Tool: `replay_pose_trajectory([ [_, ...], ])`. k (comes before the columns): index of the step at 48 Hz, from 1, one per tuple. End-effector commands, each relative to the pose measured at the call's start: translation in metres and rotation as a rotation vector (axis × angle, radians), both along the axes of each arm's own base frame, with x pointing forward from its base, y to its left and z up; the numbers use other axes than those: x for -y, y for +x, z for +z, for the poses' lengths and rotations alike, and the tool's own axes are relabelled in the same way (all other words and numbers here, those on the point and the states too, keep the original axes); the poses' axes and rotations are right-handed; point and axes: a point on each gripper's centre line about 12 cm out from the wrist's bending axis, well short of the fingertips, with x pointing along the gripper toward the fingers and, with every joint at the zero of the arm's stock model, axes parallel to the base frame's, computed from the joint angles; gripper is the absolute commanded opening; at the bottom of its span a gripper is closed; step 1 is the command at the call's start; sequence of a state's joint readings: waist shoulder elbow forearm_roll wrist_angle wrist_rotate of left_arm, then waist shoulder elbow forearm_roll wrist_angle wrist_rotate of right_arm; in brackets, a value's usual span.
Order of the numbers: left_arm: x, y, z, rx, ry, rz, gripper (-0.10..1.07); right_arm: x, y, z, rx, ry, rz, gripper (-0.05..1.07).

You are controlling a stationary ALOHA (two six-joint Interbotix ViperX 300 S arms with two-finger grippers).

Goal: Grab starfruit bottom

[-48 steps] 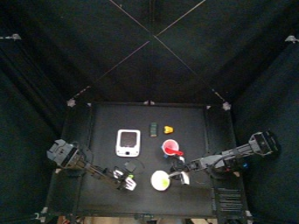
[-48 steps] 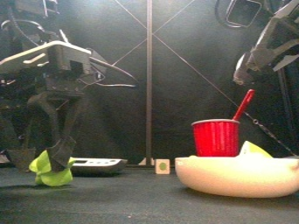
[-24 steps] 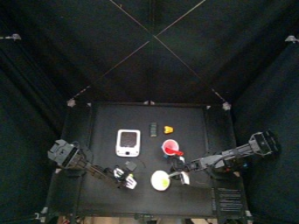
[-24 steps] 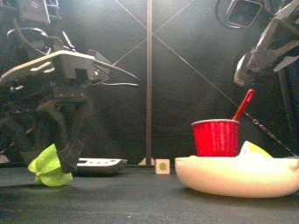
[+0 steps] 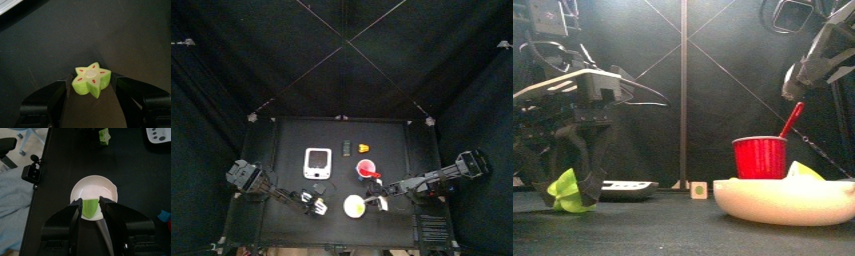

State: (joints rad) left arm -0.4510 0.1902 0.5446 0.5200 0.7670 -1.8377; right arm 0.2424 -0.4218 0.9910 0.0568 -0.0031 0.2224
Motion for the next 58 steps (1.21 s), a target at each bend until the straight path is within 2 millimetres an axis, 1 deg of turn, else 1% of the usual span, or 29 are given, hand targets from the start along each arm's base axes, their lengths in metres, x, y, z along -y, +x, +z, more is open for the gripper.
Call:
replay_pose_trajectory([
  [1,0.001,0.004,0.007,0.023,-0.01,0.003,0.92,0.0,0.002,0.006,0.025,0.008,-0.004,0.74],
  [21,0.0,0.004,0.006,0.022,-0.01,0.006,0.82,0.0,0.003,0.005,0.021,0.006,-0.003,0.74],
  [27,0.0,0.003,0.006,0.021,-0.011,0.007,0.76,0.0,0.003,0.004,0.019,0.007,-0.004,0.74],
  [34,0.0,0.004,0.01,0.029,-0.008,-0.009,0.68,0.0,0.003,0.004,0.019,0.007,-0.004,0.74],
  [41,-0.005,0.003,0.026,0.075,0.034,-0.101,0.59,0.0,0.003,0.004,0.019,0.006,-0.003,0.74],
  [44,-0.008,0.0,0.037,0.112,0.053,-0.167,0.57,0.0,0.003,0.004,0.02,0.002,0.0,0.74],
  [52,-0.009,-0.007,0.058,0.219,0.029,-0.31,0.56,0.0,0.002,0.005,0.022,0.002,0.0,0.74],
  [58,-0.022,-0.014,0.066,0.302,-0.021,-0.361,0.55,0.0,0.002,0.005,0.021,0.005,0.0,0.74],
])
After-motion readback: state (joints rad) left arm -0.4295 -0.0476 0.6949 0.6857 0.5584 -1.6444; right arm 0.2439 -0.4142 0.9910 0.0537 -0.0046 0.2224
